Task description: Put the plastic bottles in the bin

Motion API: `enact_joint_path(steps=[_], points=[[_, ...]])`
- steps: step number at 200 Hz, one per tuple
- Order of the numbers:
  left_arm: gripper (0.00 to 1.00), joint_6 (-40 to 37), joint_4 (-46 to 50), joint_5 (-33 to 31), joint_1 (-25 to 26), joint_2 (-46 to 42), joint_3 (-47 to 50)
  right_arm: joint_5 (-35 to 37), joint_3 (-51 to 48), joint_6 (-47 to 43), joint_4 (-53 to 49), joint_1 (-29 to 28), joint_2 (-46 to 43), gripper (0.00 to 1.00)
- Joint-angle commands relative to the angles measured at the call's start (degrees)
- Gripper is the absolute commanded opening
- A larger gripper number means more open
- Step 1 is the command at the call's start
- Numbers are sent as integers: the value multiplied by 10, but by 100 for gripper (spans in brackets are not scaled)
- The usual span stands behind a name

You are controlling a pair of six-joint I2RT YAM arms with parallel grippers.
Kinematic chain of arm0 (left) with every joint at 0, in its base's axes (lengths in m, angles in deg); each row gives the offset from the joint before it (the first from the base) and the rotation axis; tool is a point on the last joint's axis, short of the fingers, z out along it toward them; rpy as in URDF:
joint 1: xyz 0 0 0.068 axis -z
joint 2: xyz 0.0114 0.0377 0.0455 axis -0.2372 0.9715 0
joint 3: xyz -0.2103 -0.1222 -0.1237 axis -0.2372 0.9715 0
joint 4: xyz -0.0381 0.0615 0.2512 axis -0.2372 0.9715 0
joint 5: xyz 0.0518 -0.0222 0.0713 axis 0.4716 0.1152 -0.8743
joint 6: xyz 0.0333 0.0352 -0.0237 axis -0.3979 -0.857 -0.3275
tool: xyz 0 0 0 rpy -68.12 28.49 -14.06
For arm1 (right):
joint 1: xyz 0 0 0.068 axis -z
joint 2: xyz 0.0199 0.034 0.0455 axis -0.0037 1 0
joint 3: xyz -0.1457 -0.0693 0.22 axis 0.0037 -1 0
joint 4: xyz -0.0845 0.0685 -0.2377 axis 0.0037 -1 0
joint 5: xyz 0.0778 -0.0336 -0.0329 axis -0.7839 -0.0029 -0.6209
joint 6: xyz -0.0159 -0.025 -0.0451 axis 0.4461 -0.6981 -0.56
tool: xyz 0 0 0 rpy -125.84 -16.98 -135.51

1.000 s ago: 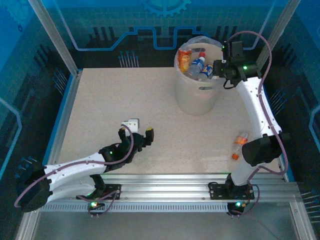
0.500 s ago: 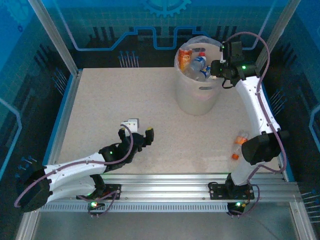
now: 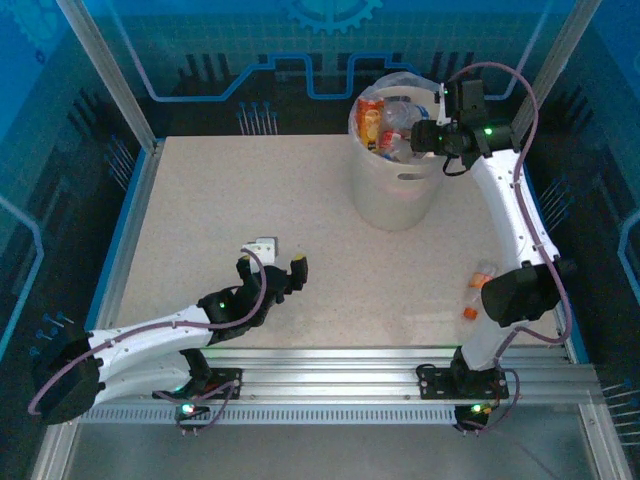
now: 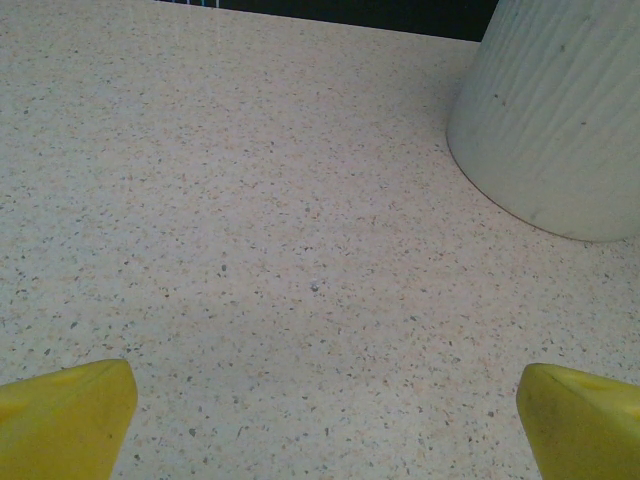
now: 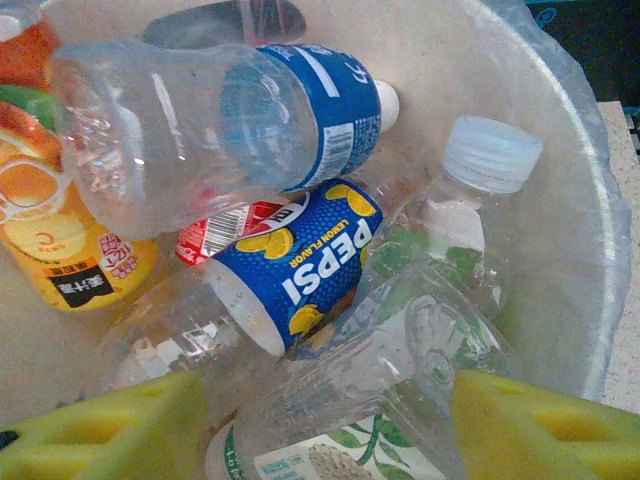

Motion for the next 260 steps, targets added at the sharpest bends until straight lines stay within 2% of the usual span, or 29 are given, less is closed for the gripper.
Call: enact_joint_path(steps=[1,33,61,113,135,196,229,260], points=[[99,6,14,-6,-4,-14,-4,-8,38,-11,-23,-3,-1,70],[99,3,17,-13,-4,-19,-4,-11,47,-13,-31,-5,-26,74],[99,-2,30,-29,-5,-31,-5,-9,5,-9,-20,-7,-74,79],[99,5,75,-66,-16,-91,2,16,-173,7,25,-7,-217,90],[99,22,113,-89,-21,-127,8,33,-276,24,51,-5,-294,100],[99,49,212,-144,-35,-248,40,91,-524,78,120,10,-457,100],[99,22,237,-165,-45,-305,47,114,-618,94,166,25,-496,100],[99,-24,221,-190,-58,-340,59,120,-698,77,232,42,-519,100]])
